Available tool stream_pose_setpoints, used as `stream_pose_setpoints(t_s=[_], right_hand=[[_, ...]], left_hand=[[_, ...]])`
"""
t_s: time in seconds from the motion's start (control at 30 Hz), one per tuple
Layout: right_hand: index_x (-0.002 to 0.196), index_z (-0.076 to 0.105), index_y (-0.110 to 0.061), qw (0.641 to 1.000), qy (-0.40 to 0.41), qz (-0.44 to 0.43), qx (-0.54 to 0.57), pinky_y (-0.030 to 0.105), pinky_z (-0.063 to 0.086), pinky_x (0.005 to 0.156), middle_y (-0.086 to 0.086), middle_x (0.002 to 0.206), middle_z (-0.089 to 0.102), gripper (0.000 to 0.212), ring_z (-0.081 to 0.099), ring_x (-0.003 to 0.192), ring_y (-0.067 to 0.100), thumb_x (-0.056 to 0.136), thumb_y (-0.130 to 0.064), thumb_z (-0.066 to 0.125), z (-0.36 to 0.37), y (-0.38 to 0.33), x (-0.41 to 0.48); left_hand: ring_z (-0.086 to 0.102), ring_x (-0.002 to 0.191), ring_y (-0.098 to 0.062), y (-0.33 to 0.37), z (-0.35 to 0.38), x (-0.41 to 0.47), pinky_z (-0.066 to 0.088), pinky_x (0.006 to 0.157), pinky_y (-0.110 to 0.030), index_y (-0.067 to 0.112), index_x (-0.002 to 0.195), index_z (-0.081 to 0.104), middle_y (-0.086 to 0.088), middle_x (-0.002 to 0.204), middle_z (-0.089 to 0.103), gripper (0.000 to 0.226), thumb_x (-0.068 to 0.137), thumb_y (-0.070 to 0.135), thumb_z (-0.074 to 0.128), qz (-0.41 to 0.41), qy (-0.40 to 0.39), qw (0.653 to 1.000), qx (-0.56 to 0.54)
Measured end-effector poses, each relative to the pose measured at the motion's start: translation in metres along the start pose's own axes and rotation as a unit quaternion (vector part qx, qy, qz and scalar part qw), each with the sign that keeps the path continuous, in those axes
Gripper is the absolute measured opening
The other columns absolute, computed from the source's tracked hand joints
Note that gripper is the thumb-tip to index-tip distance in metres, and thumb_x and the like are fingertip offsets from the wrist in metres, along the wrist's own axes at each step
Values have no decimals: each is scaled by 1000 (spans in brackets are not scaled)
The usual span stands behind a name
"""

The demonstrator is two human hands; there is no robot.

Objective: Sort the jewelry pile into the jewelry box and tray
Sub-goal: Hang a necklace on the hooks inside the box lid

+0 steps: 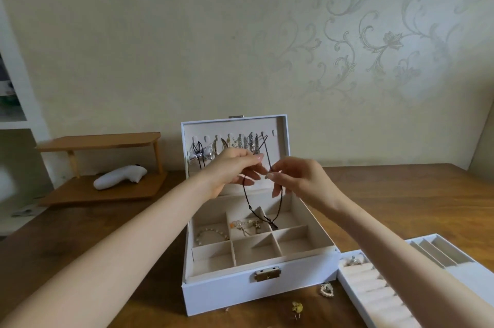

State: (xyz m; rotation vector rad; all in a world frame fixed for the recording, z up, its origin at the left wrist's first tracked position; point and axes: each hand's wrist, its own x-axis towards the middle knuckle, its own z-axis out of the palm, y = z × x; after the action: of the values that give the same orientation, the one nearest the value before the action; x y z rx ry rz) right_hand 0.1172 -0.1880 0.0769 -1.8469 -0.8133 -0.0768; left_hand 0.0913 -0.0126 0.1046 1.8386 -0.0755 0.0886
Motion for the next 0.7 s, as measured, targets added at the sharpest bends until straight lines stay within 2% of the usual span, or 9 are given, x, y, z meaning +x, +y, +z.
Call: stream_pose_setpoints(t_s=[0.07,0.13,0.23,0.33,0.4,0.43,0.53,0.6,0.7], right_hand=[[83,67,-11,999,-18,-10,-47,16,40,55,2,54,65,10,50,49,9,88,-20,66,1,-1,0],[77,68,-15,996,-8,-21,-88,16,38,55,-2,49,61,12,48,47,7,86,-22,68,0,-5,3],[69,71,-21,997,-2,-4,-75,14,37,52,-1,50,60,18,49,46,6,84,-30,69,-7,-18,9],[78,73,-8,996,36,76,0,18,38,43,7,65,70,39,51,47,12,90,-41,58,-13,-21,27],[88,70,-4,982,79,159,60,16,38,41,8,72,70,42,53,44,12,96,-40,51,-12,-14,46],[93,68,-4,974,76,199,81,15,39,41,8,74,69,42,54,45,12,96,-41,50,-10,-10,54],[82,62,-9,948,25,272,161,20,36,48,1,58,63,35,55,44,10,93,-42,56,5,-2,77],[74,57,-10,922,23,280,266,19,35,45,-2,46,59,26,49,35,6,94,-26,57,10,-1,93],[79,59,-10,904,80,205,366,12,38,37,-5,46,61,16,49,35,1,94,-8,55,3,-8,114]], left_hand=[[62,66,-9,5,5,0,51,58,-19,8,88,63,-1,78,68,19,97,14,48,20,-11,999,-33],[61,65,-8,11,7,1,47,55,-18,9,93,64,5,77,68,25,95,5,40,35,-13,999,-21],[56,62,-5,16,5,5,41,54,-16,13,99,67,9,72,65,24,93,8,44,31,-18,999,22],[51,62,-4,17,3,11,39,52,-14,14,94,69,3,78,65,17,94,11,52,12,32,998,-51],[52,62,-4,14,1,14,39,49,-12,14,93,68,2,82,68,16,95,11,53,3,48,997,-61],[54,61,-4,12,2,14,40,49,-12,13,93,68,2,82,68,16,95,12,52,-2,42,997,-64],[56,61,-5,3,5,14,42,48,-13,10,96,65,-3,82,67,14,95,13,52,-15,21,998,-57],[58,62,-6,-2,7,16,43,49,-13,9,98,63,-3,82,67,13,96,14,51,-18,18,998,-49],[61,54,-3,-7,6,22,45,49,-13,11,86,60,-3,77,66,16,97,15,50,-34,27,997,-60]])
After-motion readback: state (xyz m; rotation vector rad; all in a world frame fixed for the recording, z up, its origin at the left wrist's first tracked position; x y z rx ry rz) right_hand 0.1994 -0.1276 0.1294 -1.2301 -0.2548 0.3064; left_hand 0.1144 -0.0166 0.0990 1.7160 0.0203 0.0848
